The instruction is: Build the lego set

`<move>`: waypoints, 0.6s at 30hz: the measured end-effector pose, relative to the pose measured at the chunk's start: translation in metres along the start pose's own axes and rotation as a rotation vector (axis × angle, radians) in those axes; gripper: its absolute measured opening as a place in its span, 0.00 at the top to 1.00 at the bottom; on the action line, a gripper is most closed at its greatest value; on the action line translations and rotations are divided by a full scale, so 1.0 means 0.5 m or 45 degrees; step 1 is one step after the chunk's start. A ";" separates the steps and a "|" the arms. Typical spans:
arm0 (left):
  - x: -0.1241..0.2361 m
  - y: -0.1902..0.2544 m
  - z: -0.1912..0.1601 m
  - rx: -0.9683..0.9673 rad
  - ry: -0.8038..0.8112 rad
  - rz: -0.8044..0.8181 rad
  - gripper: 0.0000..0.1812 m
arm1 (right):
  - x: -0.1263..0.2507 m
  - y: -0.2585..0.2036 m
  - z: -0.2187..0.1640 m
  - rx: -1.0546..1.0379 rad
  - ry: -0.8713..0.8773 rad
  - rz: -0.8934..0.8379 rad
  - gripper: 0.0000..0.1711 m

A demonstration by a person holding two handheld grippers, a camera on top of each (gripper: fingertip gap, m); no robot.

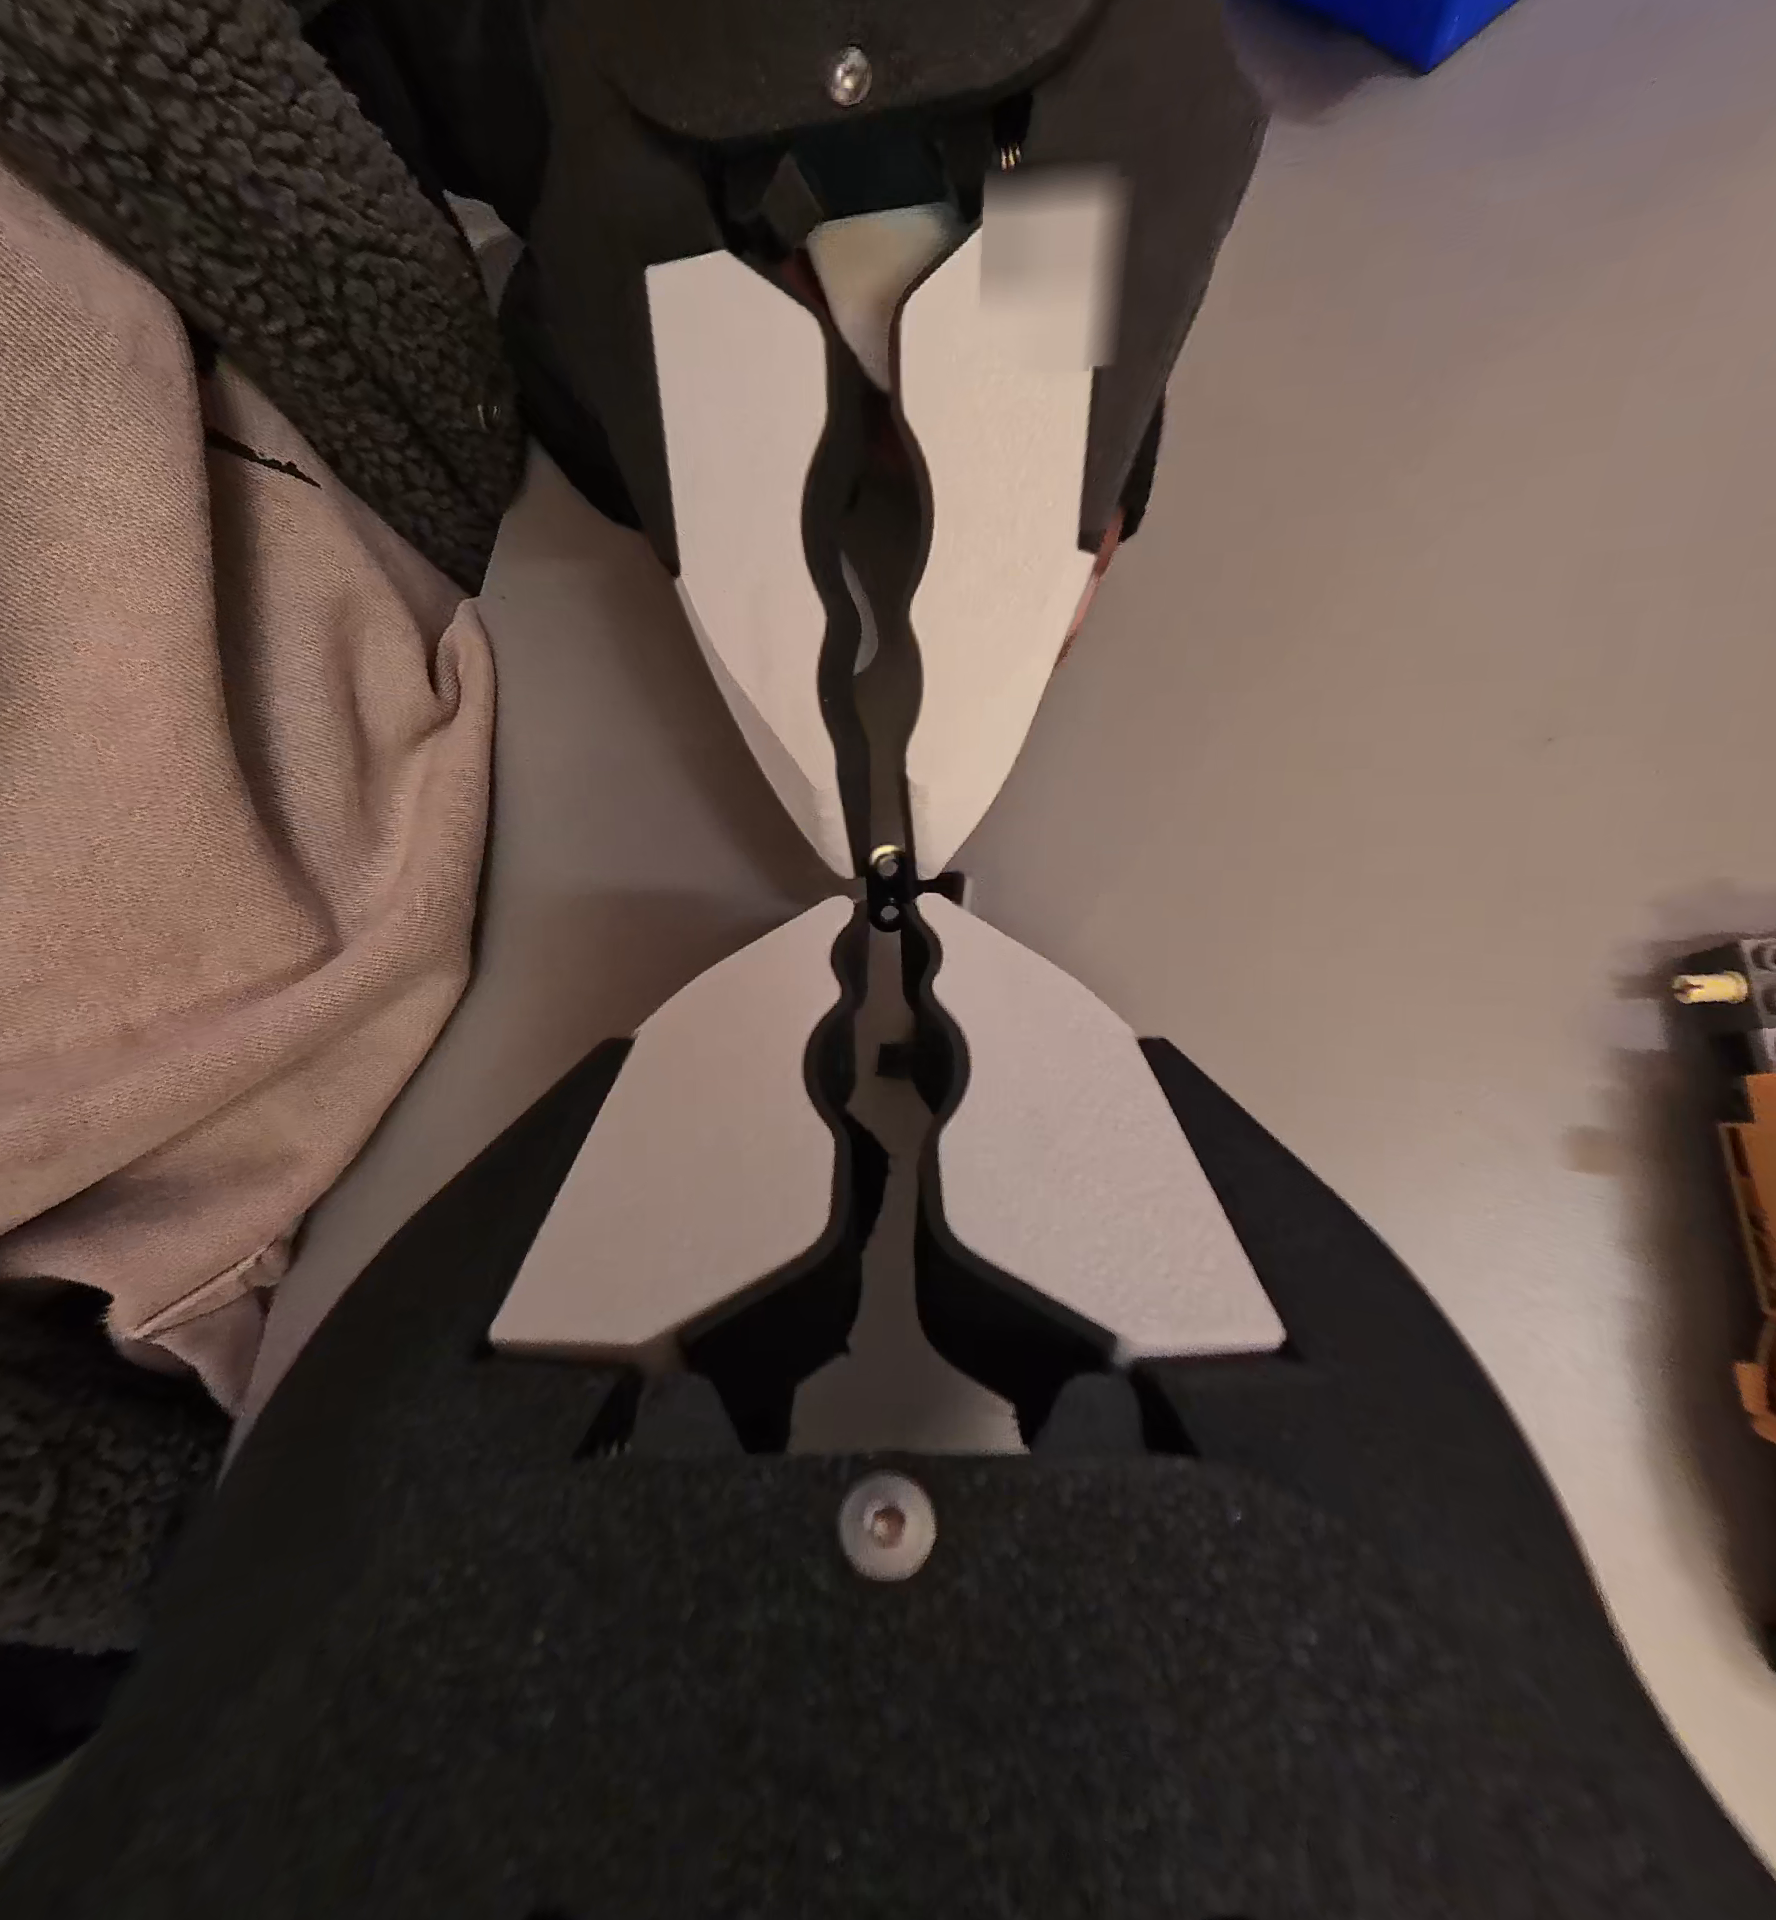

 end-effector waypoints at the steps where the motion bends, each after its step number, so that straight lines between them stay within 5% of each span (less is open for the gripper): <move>1: 0.002 -0.004 0.000 0.054 0.017 -0.008 0.96 | 0.002 0.004 0.002 0.016 0.015 -0.027 0.97; 9: 0.037 -0.042 0.017 0.786 0.366 -0.277 0.96 | 0.022 0.020 0.035 0.435 0.174 -0.601 0.91; 18: 0.051 -0.041 0.040 1.173 0.620 -0.577 0.96 | 0.032 0.013 0.069 0.955 0.180 -1.086 0.95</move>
Point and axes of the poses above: each gripper's, where its closed fingertips meet, x back along the fingers, z out of its top, y = z × x across the jaws, the point moved 2 cm from there along x, back along the fingers, and after that the axes turned 9 degrees about -z, right-handed, at the moved point
